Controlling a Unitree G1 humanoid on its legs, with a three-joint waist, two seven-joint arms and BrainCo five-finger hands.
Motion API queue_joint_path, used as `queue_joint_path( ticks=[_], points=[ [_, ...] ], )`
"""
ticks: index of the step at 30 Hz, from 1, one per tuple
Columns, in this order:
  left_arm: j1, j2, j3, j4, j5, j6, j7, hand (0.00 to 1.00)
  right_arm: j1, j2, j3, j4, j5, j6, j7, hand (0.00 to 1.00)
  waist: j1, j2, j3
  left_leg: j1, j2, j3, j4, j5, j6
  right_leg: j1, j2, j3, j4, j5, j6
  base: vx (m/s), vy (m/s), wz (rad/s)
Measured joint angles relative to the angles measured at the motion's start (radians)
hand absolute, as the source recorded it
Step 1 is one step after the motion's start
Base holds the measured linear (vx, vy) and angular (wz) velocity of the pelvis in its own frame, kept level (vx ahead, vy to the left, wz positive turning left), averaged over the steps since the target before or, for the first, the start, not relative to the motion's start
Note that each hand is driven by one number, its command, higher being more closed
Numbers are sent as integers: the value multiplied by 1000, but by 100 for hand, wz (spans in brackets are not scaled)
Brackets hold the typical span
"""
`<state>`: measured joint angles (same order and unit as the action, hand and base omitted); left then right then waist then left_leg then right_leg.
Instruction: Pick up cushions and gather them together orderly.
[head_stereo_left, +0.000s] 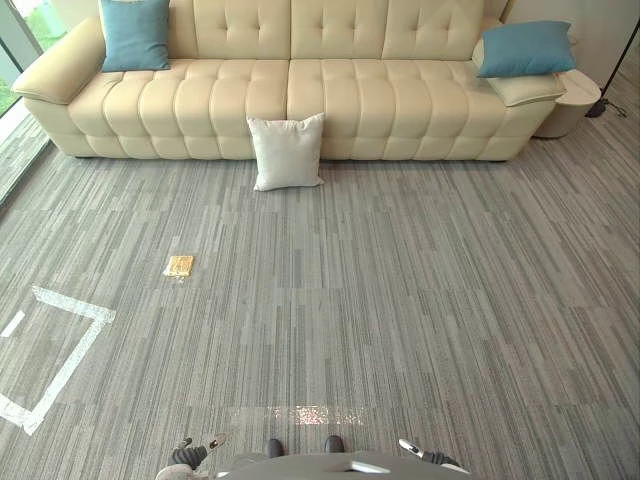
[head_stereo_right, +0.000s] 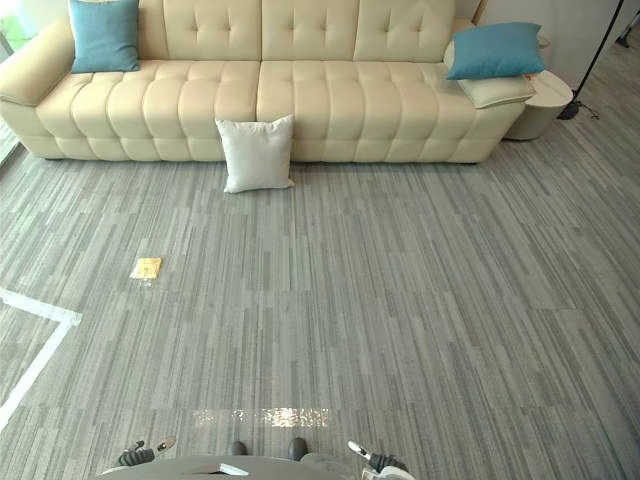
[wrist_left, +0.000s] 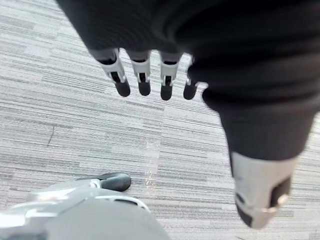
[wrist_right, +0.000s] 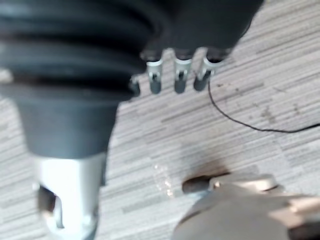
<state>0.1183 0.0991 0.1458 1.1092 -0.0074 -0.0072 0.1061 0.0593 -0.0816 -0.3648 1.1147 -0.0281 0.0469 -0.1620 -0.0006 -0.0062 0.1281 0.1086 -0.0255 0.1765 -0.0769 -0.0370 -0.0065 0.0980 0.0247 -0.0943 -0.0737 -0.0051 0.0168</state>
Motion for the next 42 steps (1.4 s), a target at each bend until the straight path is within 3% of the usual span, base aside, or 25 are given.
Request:
queue_joint_path(
  ticks=[5,9,13,15,16,18,20,22,24,25,26,27,28,29,30,31,33,34,35,37,38,42],
  points=[
    [-17,14,-13,0,1,-1,0,0,-15,5,1,0,-8,1,0,0,2,-11,16,-96,4,13,82,-42,13,-73,-5,0,15,-7,8,3,-2,-2],
    [-32,22,-14,-2,1,-3,-1,0,-20,9,0,-8,-10,1,0,0,4,-8,26,-172,15,21,214,-131,27,-110,-11,3,59,-36,23,84,37,-5],
    [-35,19,-31,-23,0,-4,0,0,-23,2,0,-36,-10,2,0,0,16,6,44,-198,26,58,349,-243,37,-236,-44,-16,383,-187,62,120,102,-21],
    [-43,17,-33,-28,0,-4,0,0,-21,2,0,-40,-9,1,0,0,13,8,59,-169,17,70,365,-253,45,-296,-78,-51,575,-204,64,161,135,5],
    [-53,15,-33,-38,-1,-5,1,0,-14,-6,4,-47,-8,0,-1,0,2,22,72,-117,12,41,363,-292,83,-372,-90,-70,791,-222,57,257,139,29],
    [-71,14,-32,-38,-1,-5,2,0,-14,-3,12,-42,-6,0,-2,0,-3,18,85,-70,11,22,347,-306,82,-419,-92,-87,839,-291,50,362,101,30],
    [-92,8,-31,-38,-1,-5,5,0,-15,-3,31,-42,-5,-1,-4,0,-13,19,91,-23,23,1,296,-307,77,-471,-77,-140,781,-306,38,380,20,30],
    [-110,-6,-32,-39,-1,-5,8,0,-16,-10,41,-44,-6,0,-15,0,-22,37,105,27,48,-16,250,-313,61,-527,-44,-173,682,-282,18,405,-25,32],
    [-122,-20,-36,-39,-1,-5,12,0,-14,-11,41,-53,-6,0,-22,0,-39,45,118,76,71,-38,212,-314,23,-575,-14,-194,524,-179,0,441,-55,42],
    [-135,-20,-41,-39,0,-6,12,0,-6,-4,41,-62,-6,1,-22,0,-46,31,127,104,74,-44,209,-315,-3,-588,-5,-189,391,-85,-12,449,-77,42],
    [-136,-22,-42,-39,0,-7,12,0,3,-1,41,-71,-6,3,-22,0,-48,25,132,124,75,-48,209,-321,-22,-588,-5,-185,318,-34,-18,621,-133,51],
    [-131,-21,-42,-37,0,-8,12,0,20,8,40,-80,-8,3,-21,0,-56,13,131,152,75,-67,209,-334,-50,-583,-6,-176,229,68,-36,661,-182,53],
    [-131,-26,-37,-35,1,-10,11,0,16,14,24,-81,-10,3,-20,0,-62,15,137,176,95,-86,210,-333,-74,-575,0,-179,268,183,-125,764,-253,52],
    [-157,-43,-26,-37,2,-16,5,0,-10,14,-7,-83,-10,1,-21,0,-58,37,156,168,116,-87,234,-280,-141,-605,-6,-197,382,109,-133,699,-292,40],
    [-162,-60,-16,-41,3,-17,0,0,-21,16,-17,-82,-10,2,-21,0,-57,43,163,171,117,-83,276,-215,-142,-596,-19,-206,452,39,-142,557,-261,24],
    [-162,-70,-2,-41,2,-17,-2,0,-23,15,-18,-86,-10,1,-20,0,-59,47,164,166,122,-79,321,-181,-140,-577,-20,-209,468,10,-145,569,-277,23],
    [-161,-94,30,-45,0,-17,-4,0,-22,19,10,-137,-10,0,-20,0,-63,49,163,67,161,-65,628,-35,-140,-480,-22,-214,468,-75,-140,595,-271,28],
    [-160,-108,50,-63,-1,-17,-5,0,-22,22,10,-166,-10,-2,-20,0,-65,53,161,-8,200,-50,806,-33,-139,-440,-15,-218,464,-109,-140,383,-168,24],
    [-160,-113,57,-70,-2,-17,-5,0,-22,21,10,-170,-10,-3,-21,0,-64,53,161,-33,216,-39,858,-33,-139,-427,-11,-217,462,-117,-141,399,-170,8],
    [-152,-118,95,-113,-13,-16,-5,0,-19,22,12,-197,-3,-4,-21,0,-46,54,160,-143,312,52,1055,-40,-128,-342,21,-204,432,-161,-159,391,-134,-29],
    [-149,-119,112,-131,-15,-16,-4,0,-18,22,13,-199,3,-10,-22,0,-31,53,159,-180,350,103,1098,-67,-106,-305,32,-181,423,-176,-155,336,-64,-44],
    [-147,-118,136,-163,-31,-18,-4,0,-5,20,11,-204,23,-7,-23,0,-10,52,158,-338,371,181,1068,-182,-68,-174,26,-141,361,-207,-126,330,20,-24]
  ],
)
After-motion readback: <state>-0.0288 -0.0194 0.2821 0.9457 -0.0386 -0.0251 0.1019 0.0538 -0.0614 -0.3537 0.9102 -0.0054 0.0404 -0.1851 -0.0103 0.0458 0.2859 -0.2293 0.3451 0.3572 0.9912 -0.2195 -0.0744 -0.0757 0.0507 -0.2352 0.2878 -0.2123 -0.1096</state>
